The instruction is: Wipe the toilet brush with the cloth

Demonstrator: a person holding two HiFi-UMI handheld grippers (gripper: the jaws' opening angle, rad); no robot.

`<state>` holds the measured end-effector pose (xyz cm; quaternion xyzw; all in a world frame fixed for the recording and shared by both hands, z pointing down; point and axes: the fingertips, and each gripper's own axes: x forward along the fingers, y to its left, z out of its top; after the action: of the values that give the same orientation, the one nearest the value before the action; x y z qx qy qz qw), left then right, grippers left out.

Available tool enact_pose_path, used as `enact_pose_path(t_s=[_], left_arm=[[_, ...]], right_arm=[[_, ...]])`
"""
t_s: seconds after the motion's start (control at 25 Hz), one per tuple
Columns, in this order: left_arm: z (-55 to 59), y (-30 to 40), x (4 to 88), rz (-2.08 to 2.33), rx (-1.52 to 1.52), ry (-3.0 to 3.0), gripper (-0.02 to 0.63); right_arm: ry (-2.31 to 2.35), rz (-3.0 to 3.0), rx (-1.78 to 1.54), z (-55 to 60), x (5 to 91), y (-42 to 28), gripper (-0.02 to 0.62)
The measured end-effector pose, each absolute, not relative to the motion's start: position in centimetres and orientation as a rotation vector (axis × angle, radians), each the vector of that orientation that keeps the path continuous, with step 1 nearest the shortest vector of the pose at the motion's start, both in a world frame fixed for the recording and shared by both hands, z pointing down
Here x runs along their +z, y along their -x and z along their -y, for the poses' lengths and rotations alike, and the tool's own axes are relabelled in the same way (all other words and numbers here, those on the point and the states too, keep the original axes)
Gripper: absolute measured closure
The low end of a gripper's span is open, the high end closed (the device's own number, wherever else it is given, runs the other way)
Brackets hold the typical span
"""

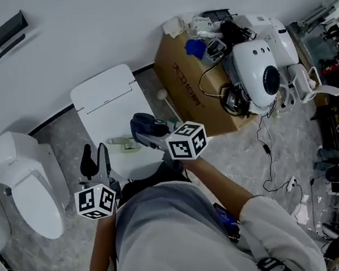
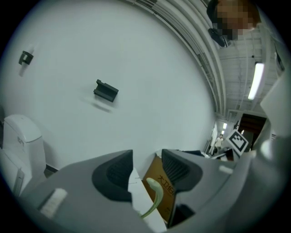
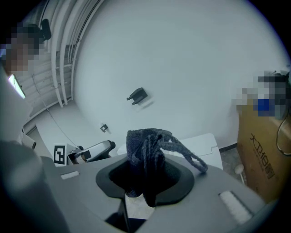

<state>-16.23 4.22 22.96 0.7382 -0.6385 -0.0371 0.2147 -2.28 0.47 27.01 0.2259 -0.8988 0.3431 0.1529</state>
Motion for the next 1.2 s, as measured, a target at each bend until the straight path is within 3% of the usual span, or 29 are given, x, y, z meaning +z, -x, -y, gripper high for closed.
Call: enact_pose_path(t_s=[0.4,1.2], left_arm=[[-5.5,16.2,17.7,1.758,-0.147,-2.101,0.606],[-8.2,14.9,14.6,1.836,-0.07,-2.186,0.606]], right_arm=[[-0.78,2.66,0.633,-0.7,21.3,-0.4,0.485],[-1.047,2.668,0.418,-4.0,16.7,-5.4,0.485]])
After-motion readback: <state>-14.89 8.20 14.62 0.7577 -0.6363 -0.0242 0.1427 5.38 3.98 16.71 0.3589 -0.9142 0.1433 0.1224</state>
